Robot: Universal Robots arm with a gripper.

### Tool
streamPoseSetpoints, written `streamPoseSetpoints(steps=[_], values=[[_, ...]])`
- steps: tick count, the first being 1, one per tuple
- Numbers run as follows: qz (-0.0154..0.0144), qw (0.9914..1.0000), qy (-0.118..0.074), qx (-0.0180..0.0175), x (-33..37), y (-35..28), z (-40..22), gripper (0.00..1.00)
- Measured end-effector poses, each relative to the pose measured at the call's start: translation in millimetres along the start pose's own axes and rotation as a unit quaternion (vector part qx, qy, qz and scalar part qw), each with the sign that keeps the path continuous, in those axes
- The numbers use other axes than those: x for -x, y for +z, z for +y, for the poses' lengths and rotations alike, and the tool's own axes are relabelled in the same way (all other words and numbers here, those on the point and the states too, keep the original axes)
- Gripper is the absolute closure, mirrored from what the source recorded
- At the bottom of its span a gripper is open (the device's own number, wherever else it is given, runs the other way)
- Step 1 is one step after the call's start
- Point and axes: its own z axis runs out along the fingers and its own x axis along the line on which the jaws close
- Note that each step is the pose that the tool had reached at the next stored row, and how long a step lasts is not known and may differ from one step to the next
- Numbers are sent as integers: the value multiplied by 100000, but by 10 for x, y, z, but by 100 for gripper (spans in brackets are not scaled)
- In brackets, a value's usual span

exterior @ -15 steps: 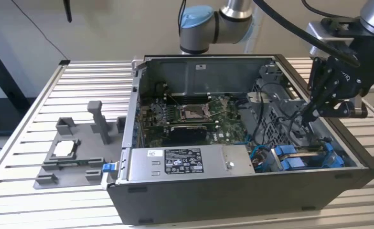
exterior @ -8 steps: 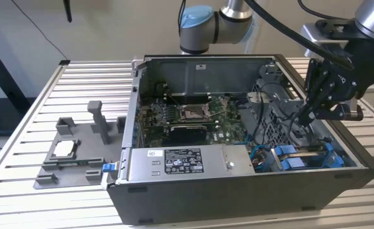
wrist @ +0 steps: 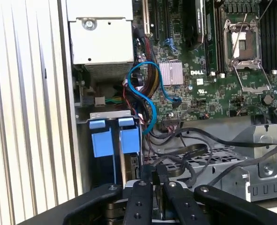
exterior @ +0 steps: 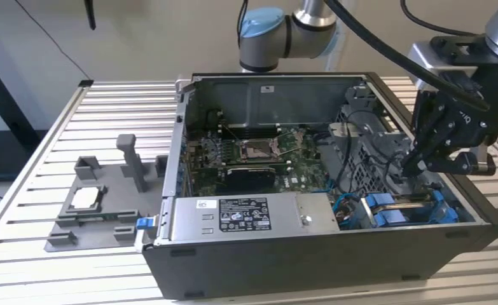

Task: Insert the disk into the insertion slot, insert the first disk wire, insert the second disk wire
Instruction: 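Insert the second disk wire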

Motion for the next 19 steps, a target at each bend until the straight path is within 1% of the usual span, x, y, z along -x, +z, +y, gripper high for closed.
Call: streamPoseSetpoints(steps=[2, 7, 8, 9, 10, 11, 15, 19], values=[[-7, 100000, -186, -95, -18, 1, 1, 84], [-12, 100000, -236, -106, -19, 1, 0, 84], [-17, 100000, -252, -142, -19, 3, 0, 84], [-25, 99999, -270, -295, -20, 8, 3, 84], [-49, 99998, -304, -505, -22, 17, 8, 84], [-89, 99995, -377, -920, -25, 30, 20, 84], [-201, 99973, -620, -2209, -34, 64, 58, 84], [-361, 99917, -1347, -3817, -41, 90, 83, 84]])
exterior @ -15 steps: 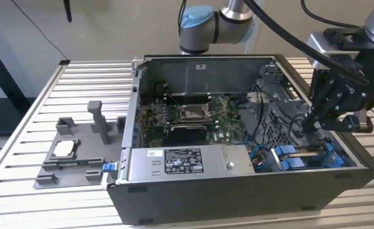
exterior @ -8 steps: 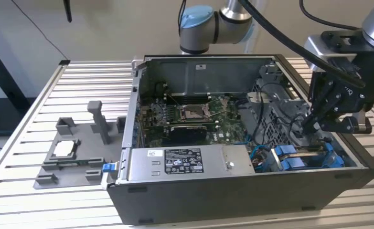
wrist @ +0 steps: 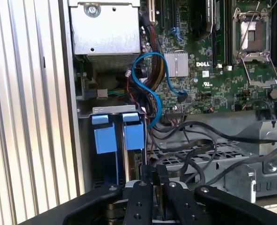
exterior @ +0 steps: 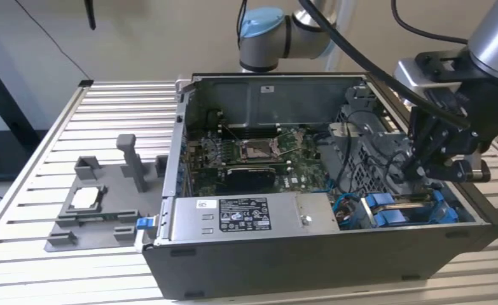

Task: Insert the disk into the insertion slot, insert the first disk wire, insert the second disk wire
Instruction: 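Insert the second disk wire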

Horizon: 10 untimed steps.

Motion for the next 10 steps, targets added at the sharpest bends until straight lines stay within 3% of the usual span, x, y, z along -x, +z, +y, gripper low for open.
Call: streamPoseSetpoints(steps=[2, 10], values=[[-54, 99998, -452, -476, -2, 13, 6, 84], [-199, 99991, -1219, -495, -13, 71, 10, 84]])
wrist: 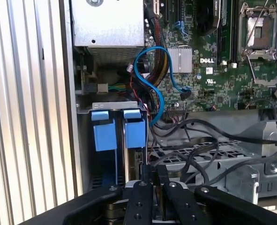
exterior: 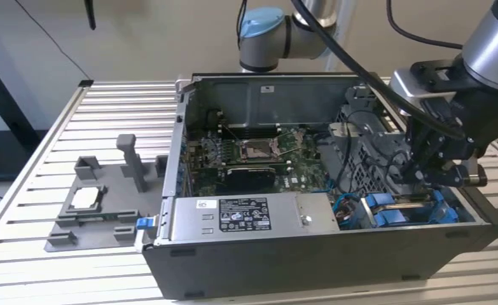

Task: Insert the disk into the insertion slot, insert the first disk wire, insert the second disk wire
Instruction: 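Insert the second disk wire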

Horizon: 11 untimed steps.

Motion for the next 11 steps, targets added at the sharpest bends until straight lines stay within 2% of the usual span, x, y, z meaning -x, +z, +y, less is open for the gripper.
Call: streamPoseSetpoints(steps=[3, 11], values=[[-138, 99999, -448, 80, -7, 13, -5, 84], [-197, 99991, -1322, 232, -59, 32, -44, 84]])
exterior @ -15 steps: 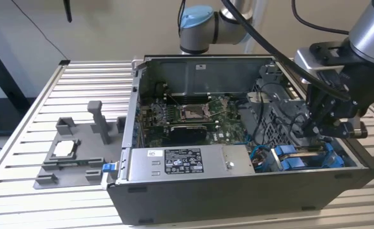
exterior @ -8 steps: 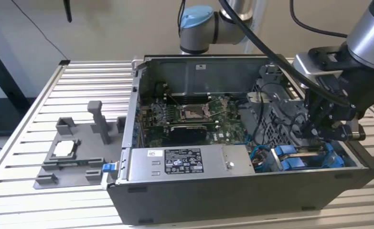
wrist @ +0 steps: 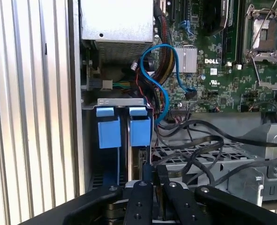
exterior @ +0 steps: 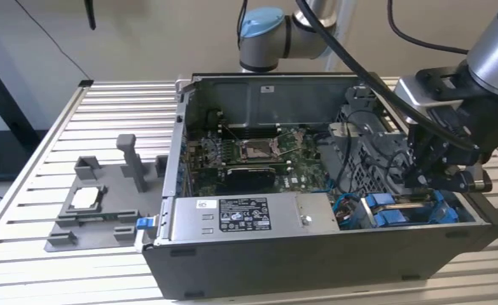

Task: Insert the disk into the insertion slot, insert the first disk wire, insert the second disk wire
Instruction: 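Insert the second disk wire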

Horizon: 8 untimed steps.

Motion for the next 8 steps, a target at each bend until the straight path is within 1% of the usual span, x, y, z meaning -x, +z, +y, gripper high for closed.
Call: streamPoseSetpoints(steps=[4, 6, 8], values=[[-35, 100000, -36, 5, -53, 18, -19, 84], [-67, 100000, 5, 0, -59, 37, -19, 84], [-187, 100000, 24, 0, -62, 49, -19, 84]])
